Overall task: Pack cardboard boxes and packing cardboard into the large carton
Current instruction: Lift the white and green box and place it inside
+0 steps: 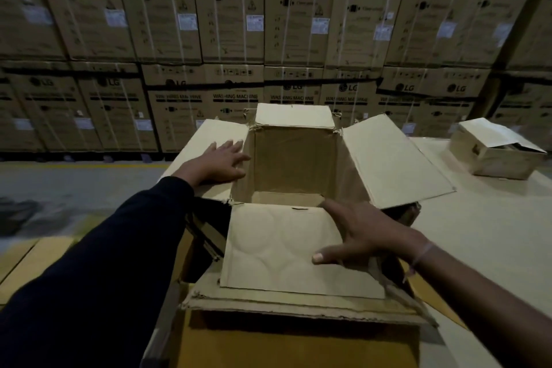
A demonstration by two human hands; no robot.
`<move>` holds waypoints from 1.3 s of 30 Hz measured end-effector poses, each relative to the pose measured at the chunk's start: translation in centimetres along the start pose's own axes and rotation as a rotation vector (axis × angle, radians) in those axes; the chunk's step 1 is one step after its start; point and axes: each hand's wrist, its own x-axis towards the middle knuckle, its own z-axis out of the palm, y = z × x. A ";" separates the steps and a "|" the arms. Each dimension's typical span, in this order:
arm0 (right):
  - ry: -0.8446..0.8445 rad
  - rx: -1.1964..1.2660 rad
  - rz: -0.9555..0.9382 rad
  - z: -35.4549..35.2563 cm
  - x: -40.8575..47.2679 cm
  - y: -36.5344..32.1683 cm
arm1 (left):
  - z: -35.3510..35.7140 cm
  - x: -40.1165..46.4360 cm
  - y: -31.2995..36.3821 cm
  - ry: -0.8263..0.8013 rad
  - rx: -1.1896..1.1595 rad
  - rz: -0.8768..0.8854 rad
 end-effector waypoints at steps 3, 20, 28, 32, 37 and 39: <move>0.166 -0.039 -0.005 1.8 -0.1 0.9 | -0.2 -0.4 0.3 0.000 -0.020 -0.014; 0.383 -0.046 0.188 -1.1 2.3 2.5 | -1.4 -0.1 6.3 0.072 -0.047 -0.001; 0.523 -0.309 0.396 -2.7 0.5 7.7 | -1.6 1.2 14.7 0.124 -0.208 0.083; 0.577 -0.304 0.429 -3.6 -2.4 10.9 | -2.7 2.8 20.5 0.173 -0.281 0.161; 0.638 -0.180 0.490 -4.0 -8.3 17.0 | -3.7 4.8 30.1 0.264 -0.395 0.259; 0.656 -0.127 0.530 -3.8 -11.1 20.1 | -3.8 5.3 34.4 0.292 -0.432 0.301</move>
